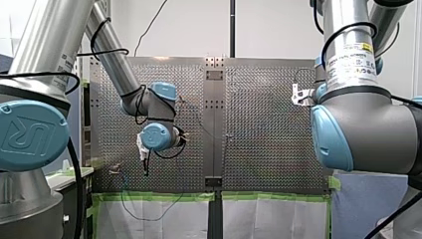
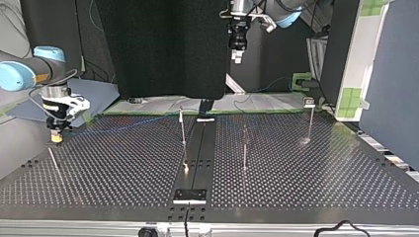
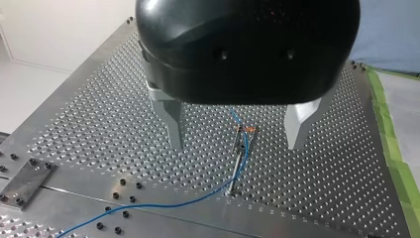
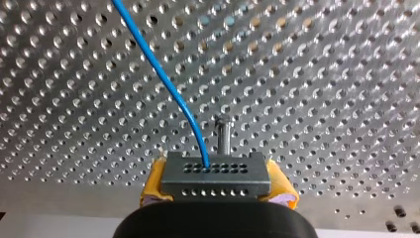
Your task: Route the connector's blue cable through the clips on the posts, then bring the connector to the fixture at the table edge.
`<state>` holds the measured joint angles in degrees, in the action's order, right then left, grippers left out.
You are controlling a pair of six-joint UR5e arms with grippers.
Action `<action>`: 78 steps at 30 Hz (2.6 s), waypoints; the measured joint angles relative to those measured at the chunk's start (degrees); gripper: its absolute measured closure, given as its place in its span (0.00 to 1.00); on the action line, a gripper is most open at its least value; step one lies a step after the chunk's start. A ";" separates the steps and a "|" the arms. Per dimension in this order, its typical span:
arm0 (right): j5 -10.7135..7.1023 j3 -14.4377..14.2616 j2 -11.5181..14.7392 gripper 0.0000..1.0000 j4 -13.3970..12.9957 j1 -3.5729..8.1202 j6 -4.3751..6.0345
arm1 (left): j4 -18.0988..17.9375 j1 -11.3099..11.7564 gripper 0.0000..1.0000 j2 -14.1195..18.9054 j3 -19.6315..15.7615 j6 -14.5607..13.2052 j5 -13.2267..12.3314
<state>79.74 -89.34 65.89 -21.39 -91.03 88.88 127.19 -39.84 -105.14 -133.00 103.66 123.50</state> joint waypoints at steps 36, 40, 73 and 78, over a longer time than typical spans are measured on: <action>-12.38 2.44 -0.56 1.00 2.26 6.01 -1.29 | 1.56 0.00 0.00 0.00 0.02 -0.30 0.03; -12.75 2.52 -1.25 1.00 2.19 6.09 -1.36 | 1.57 0.00 0.00 0.00 0.02 -0.31 0.02; -15.60 4.74 -3.32 1.00 1.70 5.93 -1.80 | 1.63 0.05 0.00 0.00 0.02 -0.17 0.02; -15.89 4.88 -3.38 1.00 1.65 5.99 -1.92 | 1.64 0.07 0.00 0.01 0.02 -0.15 0.02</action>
<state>63.85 -84.45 62.50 -19.74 -85.04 86.95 128.83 -39.77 -105.13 -132.98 103.50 123.53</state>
